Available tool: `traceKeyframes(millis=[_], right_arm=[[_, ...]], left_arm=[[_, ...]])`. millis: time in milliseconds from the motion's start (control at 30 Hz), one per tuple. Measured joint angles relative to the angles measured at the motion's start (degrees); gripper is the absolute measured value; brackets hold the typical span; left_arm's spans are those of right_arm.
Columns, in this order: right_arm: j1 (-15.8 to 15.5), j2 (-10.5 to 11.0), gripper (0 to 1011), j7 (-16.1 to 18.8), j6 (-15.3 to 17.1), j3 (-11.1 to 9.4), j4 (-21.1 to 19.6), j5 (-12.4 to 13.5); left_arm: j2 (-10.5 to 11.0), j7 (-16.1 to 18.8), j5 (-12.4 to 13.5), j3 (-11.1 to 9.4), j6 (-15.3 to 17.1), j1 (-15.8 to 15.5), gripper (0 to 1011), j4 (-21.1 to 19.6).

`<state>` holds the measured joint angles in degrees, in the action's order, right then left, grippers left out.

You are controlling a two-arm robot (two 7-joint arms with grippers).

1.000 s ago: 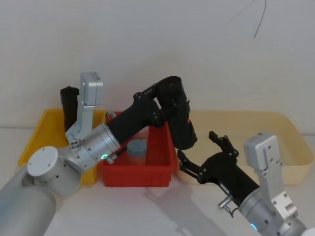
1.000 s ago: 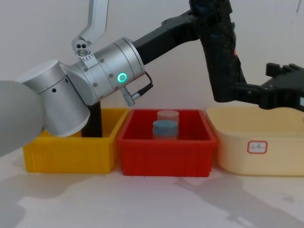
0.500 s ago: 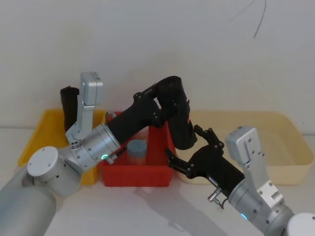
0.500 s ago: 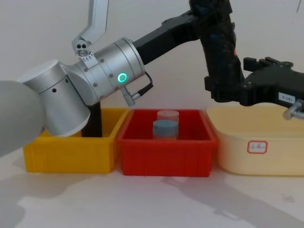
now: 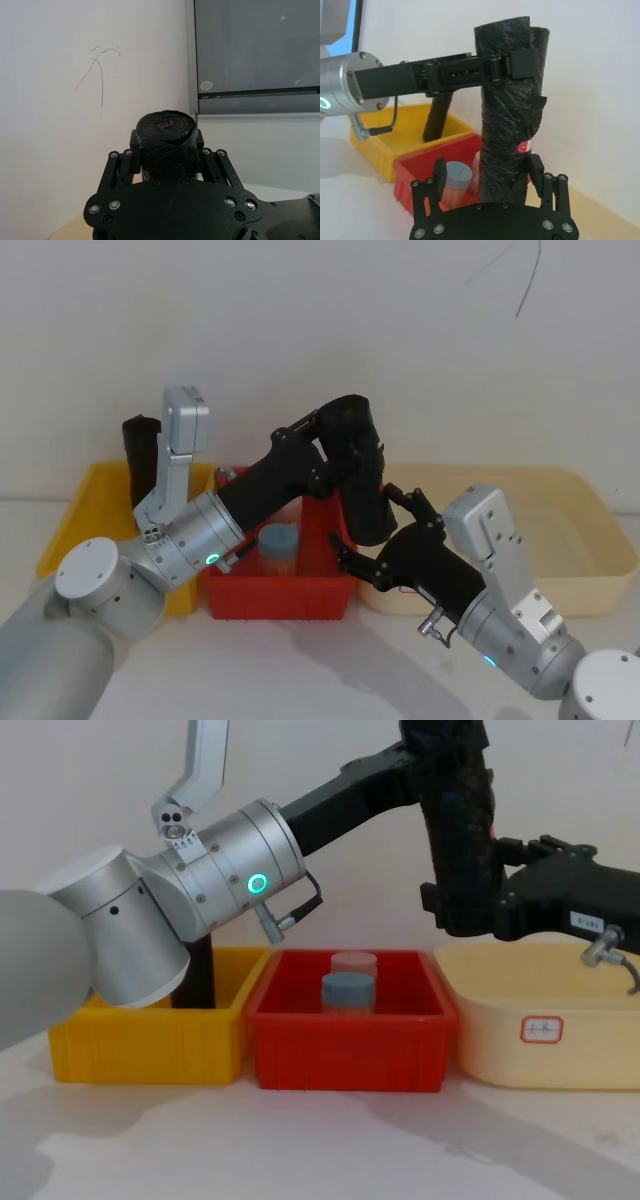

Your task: Pick up the garbage bag with the one hand and transfer it to the other hand.

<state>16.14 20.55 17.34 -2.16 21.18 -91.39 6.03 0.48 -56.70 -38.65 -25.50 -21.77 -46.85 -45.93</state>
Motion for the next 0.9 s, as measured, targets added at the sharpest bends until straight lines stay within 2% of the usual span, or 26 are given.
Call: traceKeyframes(millis=[567,667,900], right_arm=[[3.8,-1.3,1000,1.1,-0.7,-0.2,4.3,-1.7],[4.5,-1.8,962,1.2,-0.4,-0.2,5.0,-1.9],[5.3,-2.8,771,1.8,0.4,-0.3,5.7,-1.6]], left_arm=[[0.0,0.0,0.0,0.0,0.0,0.0,542,0.0],[0.0,0.0,0.0,0.0,0.0,0.0,542,0.0],[0.0,0.0,0.0,0.0,0.0,0.0,542,0.0]])
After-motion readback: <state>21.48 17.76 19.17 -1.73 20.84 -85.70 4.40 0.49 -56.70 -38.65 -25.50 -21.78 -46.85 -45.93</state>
